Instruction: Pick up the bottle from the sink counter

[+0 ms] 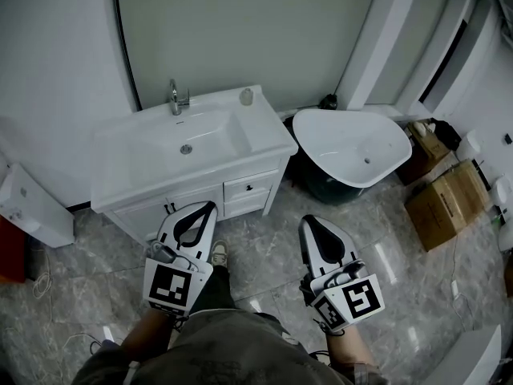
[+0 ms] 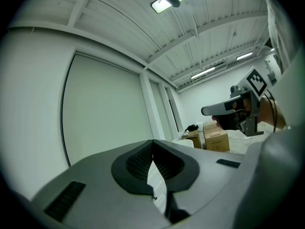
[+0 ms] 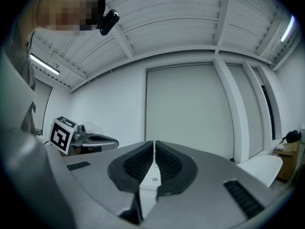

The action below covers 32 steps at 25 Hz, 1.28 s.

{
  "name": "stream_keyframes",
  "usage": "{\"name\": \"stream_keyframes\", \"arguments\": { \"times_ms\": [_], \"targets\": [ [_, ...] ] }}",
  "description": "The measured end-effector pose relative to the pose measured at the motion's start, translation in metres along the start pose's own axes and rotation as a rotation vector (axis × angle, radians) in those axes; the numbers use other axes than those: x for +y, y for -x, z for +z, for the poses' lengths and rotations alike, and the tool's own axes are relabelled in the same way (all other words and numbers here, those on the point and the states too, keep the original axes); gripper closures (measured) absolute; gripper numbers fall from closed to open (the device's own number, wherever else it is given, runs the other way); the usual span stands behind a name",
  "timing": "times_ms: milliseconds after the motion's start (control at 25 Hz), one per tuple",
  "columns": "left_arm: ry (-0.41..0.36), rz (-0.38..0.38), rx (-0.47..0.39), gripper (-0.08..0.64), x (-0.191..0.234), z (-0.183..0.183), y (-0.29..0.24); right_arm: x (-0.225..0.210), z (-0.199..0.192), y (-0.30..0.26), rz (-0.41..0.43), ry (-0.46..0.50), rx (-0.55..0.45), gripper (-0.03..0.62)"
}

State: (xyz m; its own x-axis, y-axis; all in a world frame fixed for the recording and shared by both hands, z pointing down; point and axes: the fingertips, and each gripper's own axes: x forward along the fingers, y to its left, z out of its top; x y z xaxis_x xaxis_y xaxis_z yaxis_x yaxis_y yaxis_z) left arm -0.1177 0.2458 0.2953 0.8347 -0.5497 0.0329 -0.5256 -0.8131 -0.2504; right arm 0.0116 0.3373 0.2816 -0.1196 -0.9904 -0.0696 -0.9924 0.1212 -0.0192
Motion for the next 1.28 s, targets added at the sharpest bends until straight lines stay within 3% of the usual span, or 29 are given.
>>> {"name": "stream_keyframes", "arguments": {
  "times_ms": [600,1080,1280],
  "targets": [
    [0.009,0.037,0.041,0.542,0.077,-0.035,-0.06,-0.024,-0.014,-0.09,0.032,0.037,0.021,0.558],
    [-0.008,0.009,0.062,0.542,0.143,-0.046,-0.141,-0.054,-0.01,-0.197,0.077,0.023,0.012,0.558],
    [-0.004,-0.028,0.078,0.542,0.173,-0.057,-0.18,-0.075,-0.018,-0.247,0.047,0.008,0.022,0.558]
  ]
}}
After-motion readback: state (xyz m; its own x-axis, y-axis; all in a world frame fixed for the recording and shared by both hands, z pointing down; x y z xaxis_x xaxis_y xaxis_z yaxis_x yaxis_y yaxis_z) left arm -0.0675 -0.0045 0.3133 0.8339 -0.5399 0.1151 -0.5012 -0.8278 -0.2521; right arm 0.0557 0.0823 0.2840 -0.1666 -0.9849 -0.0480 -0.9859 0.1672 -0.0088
